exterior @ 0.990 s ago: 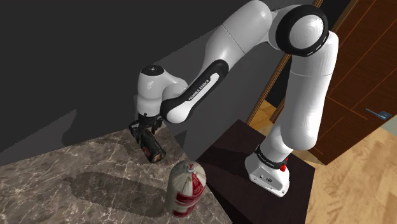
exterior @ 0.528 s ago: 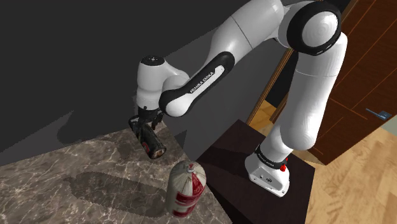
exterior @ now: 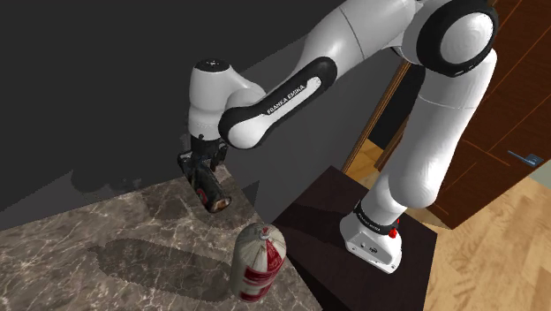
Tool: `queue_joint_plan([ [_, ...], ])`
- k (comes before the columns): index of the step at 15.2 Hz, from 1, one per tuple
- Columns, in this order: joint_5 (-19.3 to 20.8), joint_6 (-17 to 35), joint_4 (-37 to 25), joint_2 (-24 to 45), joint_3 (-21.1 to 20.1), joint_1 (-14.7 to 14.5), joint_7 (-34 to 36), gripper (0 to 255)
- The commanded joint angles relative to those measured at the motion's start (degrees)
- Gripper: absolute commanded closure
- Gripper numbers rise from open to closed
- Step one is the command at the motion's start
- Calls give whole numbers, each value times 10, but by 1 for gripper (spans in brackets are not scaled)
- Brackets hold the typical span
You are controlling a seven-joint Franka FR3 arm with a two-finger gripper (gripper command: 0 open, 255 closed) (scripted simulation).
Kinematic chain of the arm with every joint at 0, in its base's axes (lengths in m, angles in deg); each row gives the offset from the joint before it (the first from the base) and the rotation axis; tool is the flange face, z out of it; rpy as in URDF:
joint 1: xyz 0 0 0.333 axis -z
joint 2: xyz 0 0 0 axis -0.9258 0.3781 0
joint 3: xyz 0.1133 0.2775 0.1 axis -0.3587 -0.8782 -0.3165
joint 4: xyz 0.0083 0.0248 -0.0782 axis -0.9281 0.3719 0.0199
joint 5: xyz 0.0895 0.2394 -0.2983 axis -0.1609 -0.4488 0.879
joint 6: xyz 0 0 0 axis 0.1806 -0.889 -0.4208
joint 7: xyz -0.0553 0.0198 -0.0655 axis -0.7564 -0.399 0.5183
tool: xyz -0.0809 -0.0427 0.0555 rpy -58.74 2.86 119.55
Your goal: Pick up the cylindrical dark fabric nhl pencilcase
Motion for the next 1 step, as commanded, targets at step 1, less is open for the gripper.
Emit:
queue_joint_plan([
  [1,-3,-3,1,-5,-1,1,-3,255],
])
